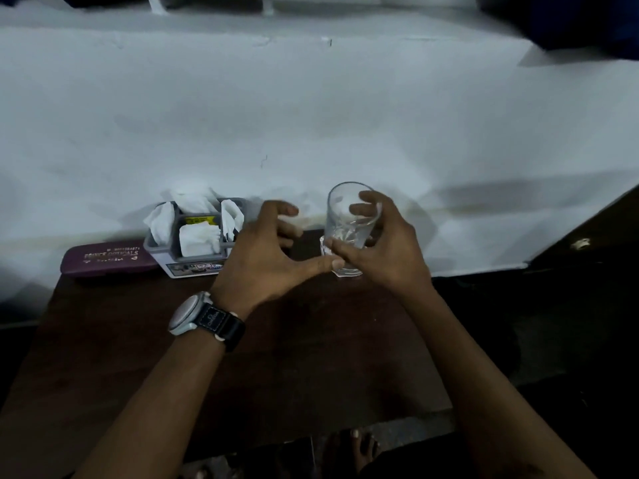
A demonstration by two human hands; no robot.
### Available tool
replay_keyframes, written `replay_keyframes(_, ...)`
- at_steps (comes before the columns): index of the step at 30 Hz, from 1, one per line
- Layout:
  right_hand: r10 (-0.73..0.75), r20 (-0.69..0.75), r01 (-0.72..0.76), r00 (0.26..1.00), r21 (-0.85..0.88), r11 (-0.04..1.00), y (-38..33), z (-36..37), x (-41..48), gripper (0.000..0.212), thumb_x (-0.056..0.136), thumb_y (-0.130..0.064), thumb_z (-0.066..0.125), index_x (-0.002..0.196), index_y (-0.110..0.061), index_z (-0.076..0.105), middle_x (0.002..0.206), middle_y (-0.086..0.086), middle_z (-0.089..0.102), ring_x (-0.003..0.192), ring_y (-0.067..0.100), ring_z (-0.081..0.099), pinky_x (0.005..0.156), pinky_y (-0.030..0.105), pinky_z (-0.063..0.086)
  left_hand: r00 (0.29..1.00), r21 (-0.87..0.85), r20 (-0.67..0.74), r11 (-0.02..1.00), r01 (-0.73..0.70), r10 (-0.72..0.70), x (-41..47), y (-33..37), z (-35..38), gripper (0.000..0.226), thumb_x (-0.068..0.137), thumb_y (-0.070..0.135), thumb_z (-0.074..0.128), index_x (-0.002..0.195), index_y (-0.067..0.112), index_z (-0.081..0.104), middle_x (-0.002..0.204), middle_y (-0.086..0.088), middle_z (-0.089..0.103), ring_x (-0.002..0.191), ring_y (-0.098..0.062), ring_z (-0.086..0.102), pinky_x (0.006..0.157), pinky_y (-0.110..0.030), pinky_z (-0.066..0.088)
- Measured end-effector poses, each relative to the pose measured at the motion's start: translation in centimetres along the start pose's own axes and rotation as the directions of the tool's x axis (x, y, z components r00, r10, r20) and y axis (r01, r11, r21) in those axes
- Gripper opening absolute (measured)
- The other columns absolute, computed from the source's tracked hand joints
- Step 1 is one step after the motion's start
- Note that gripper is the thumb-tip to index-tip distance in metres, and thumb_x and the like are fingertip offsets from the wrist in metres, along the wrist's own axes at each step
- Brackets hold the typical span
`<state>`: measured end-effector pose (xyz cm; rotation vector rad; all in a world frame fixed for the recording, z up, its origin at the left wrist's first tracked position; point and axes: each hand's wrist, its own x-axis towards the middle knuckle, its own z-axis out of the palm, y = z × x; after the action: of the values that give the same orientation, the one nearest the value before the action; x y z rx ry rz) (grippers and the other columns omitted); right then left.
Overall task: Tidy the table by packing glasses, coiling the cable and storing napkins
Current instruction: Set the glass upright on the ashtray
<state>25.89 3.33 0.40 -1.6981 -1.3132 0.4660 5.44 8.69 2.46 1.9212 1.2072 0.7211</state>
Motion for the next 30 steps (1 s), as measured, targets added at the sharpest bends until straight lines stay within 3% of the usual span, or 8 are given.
replay_keyframes(5,0.083,-0.089,-0.090,0.993,-0.077,0.993,0.6,0.0,0.8,0.088,0.054,-0.068,0.086,0.130,-0.046,0.046,0.112,-0.024,0.067,0.097,-0.002,0.069,0.085,0.023,0.057,0.976,0.235,0.208,0.972,0.017,-0.067,-0.6,-2.2,0.5,0.066,0.063,0.049,0.093,0.118,0.026,0.063,0.114,0.006,0.068,0.105,-0.010,0.066,0.095,-0.039,0.056)
replay_keyframes(10,0.096,-0.066,-0.103,0.993,-0.119,0.987,1.2,0.8,0.7,0.087,0.055,-0.067,0.084,0.129,-0.042,0.046,0.112,-0.021,0.067,0.106,0.012,0.068,0.093,0.039,0.058,0.939,0.398,0.326,0.917,-0.031,-0.110,-1.2,-2.4,0.7,0.077,0.071,0.053,0.086,0.139,0.031,0.054,0.139,0.002,0.062,0.124,-0.017,0.061,0.103,-0.039,0.051)
replay_keyframes(13,0.108,-0.058,-0.115,0.992,-0.121,0.986,1.5,1.3,0.5,0.090,0.057,-0.062,0.085,0.133,-0.036,0.045,0.111,-0.020,0.063,0.108,0.014,0.067,0.091,0.032,0.055,0.917,0.491,0.378,0.868,-0.079,-0.131,-1.4,-2.5,0.9,0.085,0.073,0.053,0.084,0.146,0.032,0.046,0.143,0.001,0.059,0.126,-0.020,0.059,0.103,-0.039,0.050)
replay_keyframes(18,0.133,-0.050,-0.137,0.990,-0.111,0.984,1.7,1.5,0.6,0.096,0.065,-0.049,0.090,0.142,-0.027,0.038,0.122,-0.002,0.065,0.109,0.016,0.062,0.084,0.024,0.044,0.902,0.532,0.406,0.840,-0.106,-0.144,-1.3,-2.5,1.0,0.095,0.073,0.049,0.085,0.152,0.029,0.036,0.147,-0.003,0.055,0.131,-0.023,0.055,0.105,-0.041,0.048)
replay_keyframes(22,0.129,-0.040,-0.133,0.991,-0.108,0.985,1.9,1.6,0.4,0.096,0.066,-0.045,0.091,0.143,-0.027,0.035,0.113,-0.012,0.055,0.110,0.018,0.063,0.084,0.023,0.043,0.907,0.560,0.405,0.816,-0.147,-0.114,-1.4,-2.4,1.3,0.090,0.074,0.048,0.084,0.150,0.028,0.040,0.145,0.000,0.056,0.131,-0.022,0.054,0.104,-0.037,0.048)
replay_keyframes(26,0.152,-0.004,-0.152,0.988,-0.075,0.986,1.8,1.3,0.1,0.113,0.065,-0.049,0.091,0.152,-0.032,0.019,0.130,-0.004,0.061,0.118,0.019,0.062,0.092,0.025,0.044,0.913,0.566,0.398,0.808,-0.162,-0.096,-1.5,-2.5,1.4,0.087,0.074,0.050,0.083,0.148,0.029,0.042,0.143,0.001,0.056,0.131,-0.021,0.053,0.102,-0.034,0.047)
replay_keyframes(28,0.181,0.016,-0.180,0.983,-0.047,0.983,1.8,1.4,-0.2,0.131,0.061,-0.047,0.094,0.157,-0.033,0.007,0.147,0.003,0.053,0.128,0.016,0.055,0.102,0.027,0.042,0.913,0.565,0.395,0.810,-0.157,-0.098,-1.5,-2.5,1.3,0.087,0.074,0.051,0.083,0.148,0.029,0.042,0.144,0.001,0.055,0.131,-0.020,0.053,0.102,-0.033,0.046)
replay_keyframes(30,0.226,0.038,-0.223,0.973,-0.068,0.972,1.9,1.5,-0.6,0.147,0.054,-0.043,0.099,0.159,-0.031,-0.003,0.155,0.006,0.044,0.140,0.021,0.046,0.116,0.038,0.037,0.915,0.568,0.391,0.808,-0.158,-0.097,-1.5,-2.5,1.2,0.087,0.074,0.051,0.083,0.148,0.030,0.042,0.144,0.002,0.055,0.131,-0.020,0.053,0.101,-0.032,0.046)
